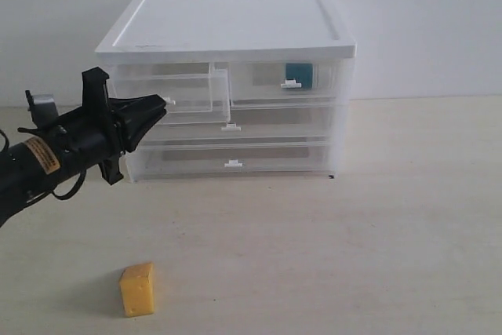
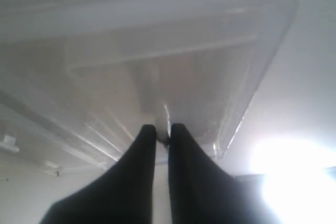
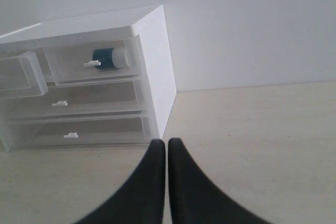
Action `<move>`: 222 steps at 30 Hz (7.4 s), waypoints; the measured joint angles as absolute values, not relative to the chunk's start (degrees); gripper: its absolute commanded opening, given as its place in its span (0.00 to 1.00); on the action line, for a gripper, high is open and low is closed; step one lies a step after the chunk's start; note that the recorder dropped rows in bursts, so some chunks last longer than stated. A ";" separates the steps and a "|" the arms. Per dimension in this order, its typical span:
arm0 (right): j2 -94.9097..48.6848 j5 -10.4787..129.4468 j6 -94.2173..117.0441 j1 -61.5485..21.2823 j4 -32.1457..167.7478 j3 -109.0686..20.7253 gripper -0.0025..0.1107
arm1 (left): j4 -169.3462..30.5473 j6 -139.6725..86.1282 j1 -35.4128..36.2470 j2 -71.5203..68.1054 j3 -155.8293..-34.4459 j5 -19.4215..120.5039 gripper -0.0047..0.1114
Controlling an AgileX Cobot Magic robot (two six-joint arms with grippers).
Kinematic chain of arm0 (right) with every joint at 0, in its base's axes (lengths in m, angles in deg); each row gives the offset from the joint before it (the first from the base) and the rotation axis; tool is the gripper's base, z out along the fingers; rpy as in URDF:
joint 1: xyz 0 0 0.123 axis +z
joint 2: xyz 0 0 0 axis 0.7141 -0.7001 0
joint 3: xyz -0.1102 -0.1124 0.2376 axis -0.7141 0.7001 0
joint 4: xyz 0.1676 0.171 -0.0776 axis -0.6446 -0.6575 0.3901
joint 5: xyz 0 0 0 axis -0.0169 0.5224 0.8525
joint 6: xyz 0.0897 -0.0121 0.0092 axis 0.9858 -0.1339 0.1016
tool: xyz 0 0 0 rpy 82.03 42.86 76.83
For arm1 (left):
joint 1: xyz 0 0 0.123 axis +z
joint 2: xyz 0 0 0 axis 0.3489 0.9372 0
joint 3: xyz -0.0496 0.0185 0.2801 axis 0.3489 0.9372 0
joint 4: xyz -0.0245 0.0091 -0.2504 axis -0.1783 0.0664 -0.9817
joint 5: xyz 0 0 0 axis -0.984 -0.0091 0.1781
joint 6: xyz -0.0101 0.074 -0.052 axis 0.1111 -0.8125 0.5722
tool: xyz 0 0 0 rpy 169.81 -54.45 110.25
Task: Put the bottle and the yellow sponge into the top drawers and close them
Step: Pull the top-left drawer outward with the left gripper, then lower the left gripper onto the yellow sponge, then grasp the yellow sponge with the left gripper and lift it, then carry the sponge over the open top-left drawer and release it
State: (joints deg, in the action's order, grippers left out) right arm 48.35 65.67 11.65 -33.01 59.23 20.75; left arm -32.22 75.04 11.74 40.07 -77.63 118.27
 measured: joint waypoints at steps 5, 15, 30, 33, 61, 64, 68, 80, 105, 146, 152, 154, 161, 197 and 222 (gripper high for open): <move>48.35 65.67 11.65 -33.01 59.23 20.75 0.02 | -31.75 73.21 11.74 37.73 -73.61 118.66 0.08; 48.35 65.67 11.65 -33.01 59.23 20.75 0.02 | -31.48 68.91 11.64 36.08 -66.24 122.11 0.08; 48.35 65.67 11.65 -33.01 59.23 20.75 0.02 | -30.87 65.58 11.64 34.79 -60.18 124.03 0.08; 48.35 65.67 11.65 -33.01 59.23 20.75 0.02 | -30.58 65.00 11.64 32.90 -58.44 123.14 0.08; 48.35 65.67 11.65 -33.01 59.23 20.75 0.02 | -19.36 63.89 11.31 27.50 -54.84 120.26 0.50; 48.35 65.67 11.65 -33.01 59.23 20.75 0.02 | -16.25 63.89 11.31 27.26 -54.84 120.26 0.34; 48.35 65.67 11.65 -33.01 59.23 20.75 0.02 | -9.65 63.89 11.31 25.14 -54.84 120.26 0.08; 48.35 65.67 11.65 -33.01 59.23 20.75 0.02 | 9.30 57.76 11.31 12.93 -55.35 119.33 0.08; 48.35 65.24 11.65 -33.01 59.23 20.75 0.02 | 15.31 81.26 -13.96 -6.64 -53.78 42.56 0.08; 48.35 65.24 11.65 -33.01 59.23 20.75 0.02 | 7.64 86.59 -15.32 17.76 -61.90 45.42 0.57; 48.35 65.24 11.65 -33.01 59.23 20.75 0.02 | 7.75 86.59 -15.32 20.98 -65.23 44.28 0.35; 48.35 65.24 11.65 -33.01 59.23 20.75 0.02 | 8.11 86.59 -15.32 21.74 -65.23 43.10 0.14; 48.35 65.24 11.65 -33.01 59.23 20.75 0.02 | 10.13 86.22 -15.32 21.65 -65.37 45.83 0.08; 48.35 65.24 12.11 -33.01 59.23 20.75 0.02 | 19.56 85.20 -15.41 -18.34 -63.61 67.26 0.08; 48.35 65.24 12.11 -33.01 59.23 20.75 0.02 | 23.76 83.97 -15.41 -3.51 -75.15 38.55 0.08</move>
